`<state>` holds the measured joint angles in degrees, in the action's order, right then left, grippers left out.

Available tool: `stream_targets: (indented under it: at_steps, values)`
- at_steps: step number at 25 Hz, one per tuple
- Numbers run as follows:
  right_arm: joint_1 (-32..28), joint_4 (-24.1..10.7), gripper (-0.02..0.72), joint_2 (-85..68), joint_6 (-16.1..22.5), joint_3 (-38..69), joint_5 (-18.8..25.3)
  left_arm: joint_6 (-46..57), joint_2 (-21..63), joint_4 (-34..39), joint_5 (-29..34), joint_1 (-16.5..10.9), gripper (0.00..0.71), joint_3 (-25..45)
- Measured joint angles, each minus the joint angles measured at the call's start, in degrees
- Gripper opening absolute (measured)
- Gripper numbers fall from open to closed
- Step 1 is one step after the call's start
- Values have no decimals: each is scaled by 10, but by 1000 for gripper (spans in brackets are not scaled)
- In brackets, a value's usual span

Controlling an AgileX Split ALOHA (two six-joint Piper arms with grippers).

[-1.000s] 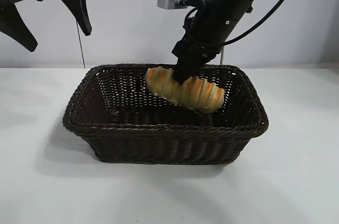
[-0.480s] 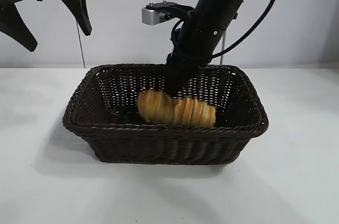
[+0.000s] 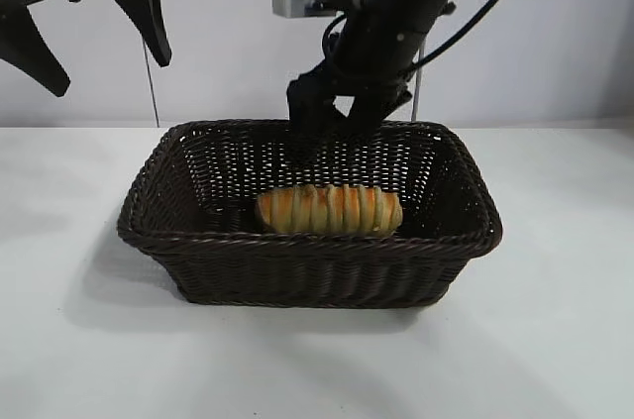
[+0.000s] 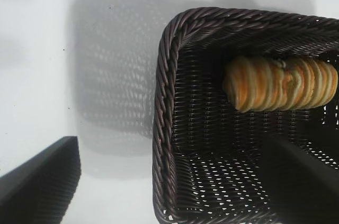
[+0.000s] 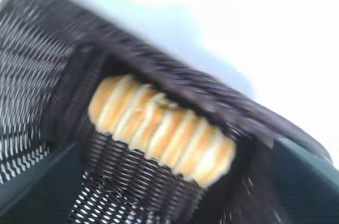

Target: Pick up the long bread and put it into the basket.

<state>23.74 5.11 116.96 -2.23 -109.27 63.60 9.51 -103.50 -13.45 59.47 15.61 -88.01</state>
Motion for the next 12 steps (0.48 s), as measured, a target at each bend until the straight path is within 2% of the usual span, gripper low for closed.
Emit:
stream_targets:
  at_steps: [3, 7, 12]
  values:
    - [-14, -19, 693, -2, 64, -24, 50, 0, 0, 0, 0, 0, 661, 0]
    - [-40, -20, 694, -2, 87, -33, 71, 0, 0, 0, 0, 0, 661, 0]
    - [-52, -18, 694, -2, 100, -33, 72, 0, 0, 0, 0, 0, 661, 0]
